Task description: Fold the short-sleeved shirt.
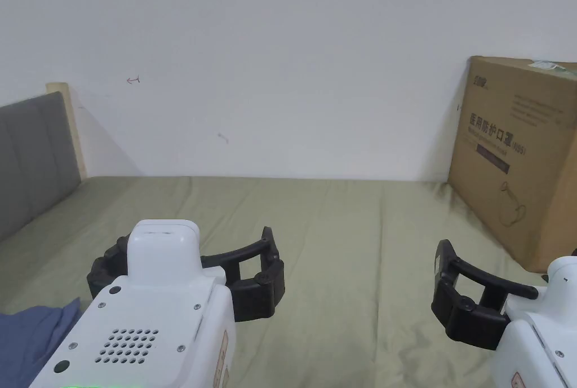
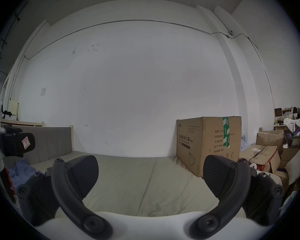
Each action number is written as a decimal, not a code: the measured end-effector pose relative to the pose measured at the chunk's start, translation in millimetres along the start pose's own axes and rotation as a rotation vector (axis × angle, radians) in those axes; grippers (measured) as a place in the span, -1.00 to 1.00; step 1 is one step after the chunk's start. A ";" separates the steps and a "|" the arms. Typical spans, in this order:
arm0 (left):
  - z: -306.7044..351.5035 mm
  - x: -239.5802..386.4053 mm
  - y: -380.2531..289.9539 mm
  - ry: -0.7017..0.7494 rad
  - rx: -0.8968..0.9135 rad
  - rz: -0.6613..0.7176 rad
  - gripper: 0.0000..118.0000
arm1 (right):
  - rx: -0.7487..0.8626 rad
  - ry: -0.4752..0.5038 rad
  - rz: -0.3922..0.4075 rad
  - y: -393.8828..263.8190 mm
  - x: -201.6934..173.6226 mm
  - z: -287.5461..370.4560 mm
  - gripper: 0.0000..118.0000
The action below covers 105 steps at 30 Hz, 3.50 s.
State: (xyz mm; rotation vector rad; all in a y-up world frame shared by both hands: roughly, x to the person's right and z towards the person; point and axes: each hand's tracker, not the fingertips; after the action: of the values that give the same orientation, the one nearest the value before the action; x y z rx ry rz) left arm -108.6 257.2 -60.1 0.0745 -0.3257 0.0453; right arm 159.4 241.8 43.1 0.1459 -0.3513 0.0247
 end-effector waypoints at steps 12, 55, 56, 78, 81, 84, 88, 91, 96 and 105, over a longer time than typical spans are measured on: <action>2.7 -0.5 -4.0 0.057 -0.005 -0.012 0.21 | -0.003 0.021 -0.002 -4.4 1.8 3.0 0.03; -50.4 -478.6 -67.4 0.526 -0.899 0.492 -1.00 | -0.419 0.486 -0.095 -52.7 -182.0 -103.0 -1.00; -58.8 -491.6 -83.1 0.530 -0.914 0.494 -1.00 | -0.442 0.470 -0.091 -59.3 -180.1 -106.7 -1.00; -135.5 -476.1 -250.5 0.527 -1.028 0.188 0.75 | -0.613 0.488 0.038 -107.0 -200.0 -126.7 -1.00; -119.5 -456.9 -226.6 0.538 -0.917 0.057 -0.86 | -0.613 0.494 0.015 -100.9 -195.3 -127.9 -1.00; -106.1 -458.8 -213.1 0.508 -0.941 0.029 -0.98 | -0.606 0.496 0.006 -92.0 -189.9 -128.3 -1.00; -85.1 -456.4 -160.9 0.461 -0.819 0.024 -0.99 | -0.568 0.491 -0.008 -76.4 -177.7 -123.0 -1.00; -69.6 -450.8 -106.9 0.448 -0.697 0.028 -0.99 | -0.535 0.487 -0.018 -66.4 -166.1 -116.5 -1.00; -52.4 -407.6 -13.5 0.354 -0.548 -0.128 -0.99 | -0.503 0.477 -0.090 -50.6 -144.1 -109.8 -1.00; -56.0 -243.0 137.3 -0.058 -0.242 -0.069 -0.99 | -0.375 0.307 -0.174 -9.9 -82.5 -91.2 -1.00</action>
State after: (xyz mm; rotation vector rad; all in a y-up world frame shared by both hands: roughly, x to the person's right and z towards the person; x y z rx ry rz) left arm -328.5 390.6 -182.0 -0.1527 -0.3846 -0.0653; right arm 113.5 245.5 -71.4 -0.1978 -0.0318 -0.1887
